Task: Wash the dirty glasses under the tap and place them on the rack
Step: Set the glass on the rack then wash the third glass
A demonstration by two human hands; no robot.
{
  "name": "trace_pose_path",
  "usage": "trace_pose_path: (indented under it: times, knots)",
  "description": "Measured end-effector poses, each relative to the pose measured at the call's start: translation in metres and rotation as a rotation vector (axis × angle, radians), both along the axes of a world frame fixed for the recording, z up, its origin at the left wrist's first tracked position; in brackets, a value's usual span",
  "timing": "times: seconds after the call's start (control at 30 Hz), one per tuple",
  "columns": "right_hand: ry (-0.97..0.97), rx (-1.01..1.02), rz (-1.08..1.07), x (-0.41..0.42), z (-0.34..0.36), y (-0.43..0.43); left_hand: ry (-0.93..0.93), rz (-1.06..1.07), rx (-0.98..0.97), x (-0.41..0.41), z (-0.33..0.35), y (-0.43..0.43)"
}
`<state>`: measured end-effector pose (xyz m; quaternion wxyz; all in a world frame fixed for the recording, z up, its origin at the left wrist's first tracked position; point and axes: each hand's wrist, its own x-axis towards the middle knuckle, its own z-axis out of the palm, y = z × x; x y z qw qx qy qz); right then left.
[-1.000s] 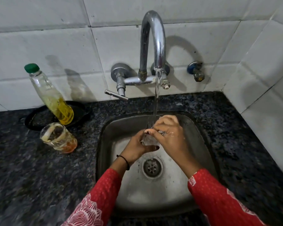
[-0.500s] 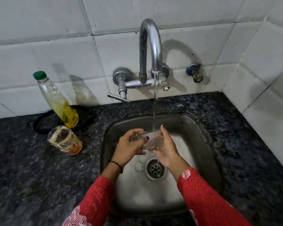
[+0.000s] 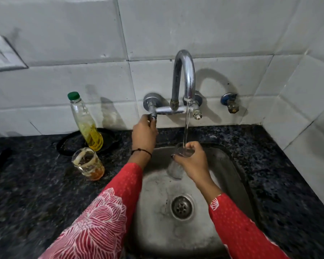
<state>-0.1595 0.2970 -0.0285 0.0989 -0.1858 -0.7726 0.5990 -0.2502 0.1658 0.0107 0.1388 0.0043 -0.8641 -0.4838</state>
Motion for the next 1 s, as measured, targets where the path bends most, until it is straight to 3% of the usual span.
trace_pose_path:
  times: [0.07,0.1,0.23,0.33,0.47,0.6,0.67,0.73,0.83,0.9,1.0]
  knots:
    - [0.03,0.02,-0.01,0.003,0.004,0.001,0.034,-0.031,-0.212,-0.002,0.0,-0.004]
    - [0.04,0.021,-0.004,0.005,0.006,0.001,0.038,-0.044,-0.205,-0.002,0.001,-0.006]
    - [0.049,-0.004,0.025,0.013,0.006,-0.001,0.078,-0.072,0.195,0.008,0.022,-0.001]
    - [0.068,0.003,0.041,0.023,0.003,-0.004,0.186,-0.084,0.171,0.017,0.041,0.003]
    - [0.07,-0.076,0.07,0.043,-0.005,-0.005,-0.024,-0.272,0.271,0.056,0.012,-0.006]
    - [-0.084,-0.389,-0.029,0.06,-0.018,-0.012,-0.43,-0.346,0.367,0.123,-0.045,-0.03]
    - [-0.265,-0.715,-0.066,0.066,-0.025,-0.019,-0.629,-0.279,0.642,0.148,-0.056,-0.035]
    - [-0.422,-1.017,-0.055,0.073,-0.031,-0.028,-0.631,-0.244,0.872,0.164,-0.058,-0.036]
    - [-0.479,-1.19,-0.048,0.078,-0.042,-0.04,-0.444,-0.347,0.593,0.175,-0.06,-0.038]
    - [-0.525,-1.146,-0.032,0.081,-0.042,-0.046,-0.37,-0.325,0.41,0.178,-0.065,-0.04]
    - [-0.539,-0.986,0.051,0.083,-0.033,-0.051,-0.282,-0.198,0.441,0.178,-0.066,-0.05]
